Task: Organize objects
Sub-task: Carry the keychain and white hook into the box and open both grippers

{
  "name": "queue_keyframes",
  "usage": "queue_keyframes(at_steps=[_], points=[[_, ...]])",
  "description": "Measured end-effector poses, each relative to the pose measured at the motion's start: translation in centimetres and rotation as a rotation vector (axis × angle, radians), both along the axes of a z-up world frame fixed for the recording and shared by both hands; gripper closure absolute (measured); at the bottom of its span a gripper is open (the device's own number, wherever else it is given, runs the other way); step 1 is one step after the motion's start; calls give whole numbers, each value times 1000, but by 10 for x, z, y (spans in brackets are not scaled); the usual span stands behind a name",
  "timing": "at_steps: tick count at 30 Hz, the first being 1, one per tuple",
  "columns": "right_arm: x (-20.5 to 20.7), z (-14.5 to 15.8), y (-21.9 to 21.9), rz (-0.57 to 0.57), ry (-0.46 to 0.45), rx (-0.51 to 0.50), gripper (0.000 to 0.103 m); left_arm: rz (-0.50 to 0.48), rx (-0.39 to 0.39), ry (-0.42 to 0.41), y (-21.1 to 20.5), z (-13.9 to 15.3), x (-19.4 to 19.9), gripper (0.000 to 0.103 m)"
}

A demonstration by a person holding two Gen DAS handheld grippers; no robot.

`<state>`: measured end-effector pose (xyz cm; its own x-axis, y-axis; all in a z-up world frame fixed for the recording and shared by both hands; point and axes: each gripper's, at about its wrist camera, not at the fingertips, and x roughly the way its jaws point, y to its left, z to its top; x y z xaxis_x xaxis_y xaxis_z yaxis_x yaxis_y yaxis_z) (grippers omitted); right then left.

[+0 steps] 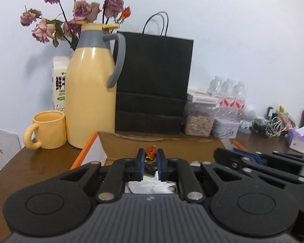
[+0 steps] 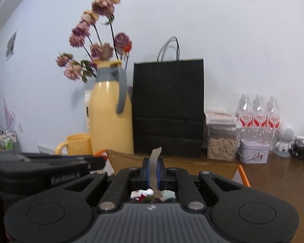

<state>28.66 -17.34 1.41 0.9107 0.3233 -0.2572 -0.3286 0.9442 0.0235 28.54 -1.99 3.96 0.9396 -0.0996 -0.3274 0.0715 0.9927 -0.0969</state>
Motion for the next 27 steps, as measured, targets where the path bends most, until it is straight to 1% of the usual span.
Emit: queue_keyframes(at_steps=[3,6,7,8,9,10,11,12,13,14,15,16,17,21,27], points=[[3,-5,-2,-3,21,-3,97,12,14,15,3,-6,3,90],[1,-7,-2,-1,34,-12,95,23,28,3,4,-6,-1,90],[-1,-8,-2,-7,32,-15,95,32,36,-5,4,-6,-3,89],[-3,-8,-3,-14,31,-18,95,41,45,-14,4,-6,-6,85],[-4,-8,-4,-17,33,-16,86,48,50,-22,5,-5,-8,83],[-6,-8,-7,-23,32,-7,71,55,49,-32,6,-4,-11,72],[-8,-7,-9,-31,27,2,61,68,45,-45,8,-3,-13,52],[-10,-6,-12,-41,19,10,41,88,42,-58,10,-1,-16,40],[-12,-6,-13,-49,10,17,26,110,36,-81,13,0,-19,24],[-14,-5,-15,-56,0,22,20,121,31,-98,15,2,-21,12],[-15,-4,-16,-64,-10,28,9,129,26,-109,16,4,-23,5],[-17,-3,-18,-71,-17,32,2,136,19,-119,17,5,-24,0],[-18,-3,-19,-74,-20,35,0,146,13,-129,19,6,-26,0],[-18,-2,-20,-80,-18,35,0,155,31,-110,17,6,-26,0],[-21,-2,-20,-83,-14,33,0,146,30,-91,15,3,-29,0]])
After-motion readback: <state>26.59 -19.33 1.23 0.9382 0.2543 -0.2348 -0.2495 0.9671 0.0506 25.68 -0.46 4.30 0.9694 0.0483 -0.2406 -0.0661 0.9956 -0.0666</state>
